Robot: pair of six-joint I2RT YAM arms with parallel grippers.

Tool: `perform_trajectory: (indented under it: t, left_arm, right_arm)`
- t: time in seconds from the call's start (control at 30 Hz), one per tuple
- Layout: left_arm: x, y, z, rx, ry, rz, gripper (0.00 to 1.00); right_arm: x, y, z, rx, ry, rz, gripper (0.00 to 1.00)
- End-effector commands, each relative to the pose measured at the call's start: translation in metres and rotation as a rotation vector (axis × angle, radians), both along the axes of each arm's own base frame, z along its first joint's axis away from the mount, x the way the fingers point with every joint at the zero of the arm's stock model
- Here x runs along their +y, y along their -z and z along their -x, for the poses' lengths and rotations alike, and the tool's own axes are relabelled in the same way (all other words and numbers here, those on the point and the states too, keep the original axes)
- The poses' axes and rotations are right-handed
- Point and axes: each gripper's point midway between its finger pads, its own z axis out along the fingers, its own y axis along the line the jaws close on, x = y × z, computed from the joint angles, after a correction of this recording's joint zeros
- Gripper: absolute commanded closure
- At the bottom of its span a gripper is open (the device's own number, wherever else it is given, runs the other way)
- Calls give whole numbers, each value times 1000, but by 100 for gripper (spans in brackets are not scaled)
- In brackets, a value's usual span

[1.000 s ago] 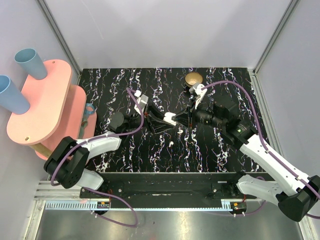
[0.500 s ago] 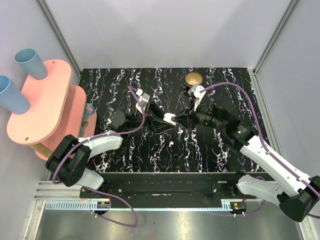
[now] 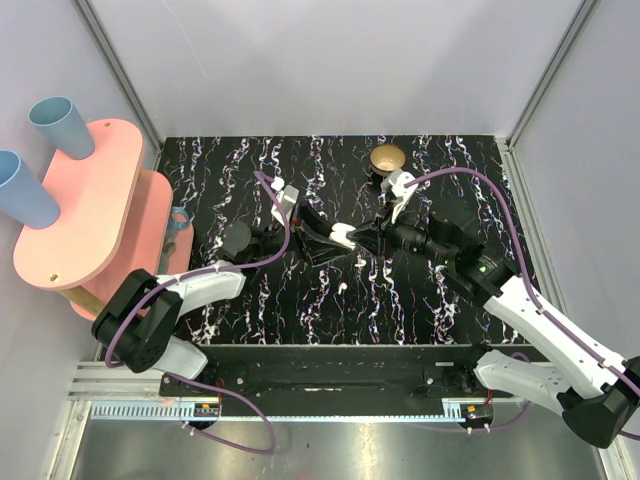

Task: Insert the wireless bluetooth earbuds into the charging case
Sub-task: Pass from the right arm to the left

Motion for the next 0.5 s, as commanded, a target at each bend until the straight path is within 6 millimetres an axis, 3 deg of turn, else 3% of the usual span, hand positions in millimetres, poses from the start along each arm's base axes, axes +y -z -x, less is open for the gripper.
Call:
perform_trajectory:
  t: [0.0,0.07,0.1,0.17,0.47]
  left_arm:
    - [18,-64,21,-331,-30,241,54]
    - [18,-63,21,-329,-29,239,54]
    - [18,-64,21,-331,-29,241,63]
    - [18,-63,20,-329,-29,239,67]
    - [19,-65,18,-328,-50,249,65]
  right_arm:
    - [-5,-21,-1,-45,44,-54,100]
    - [-5,-21,0,-44,39,-57,100]
    - [-4,-22,0,-44,36,-59,100]
    - [-3,-20,1,-37,31,-58,100]
    - [0,-18,3,-25,13,-52,100]
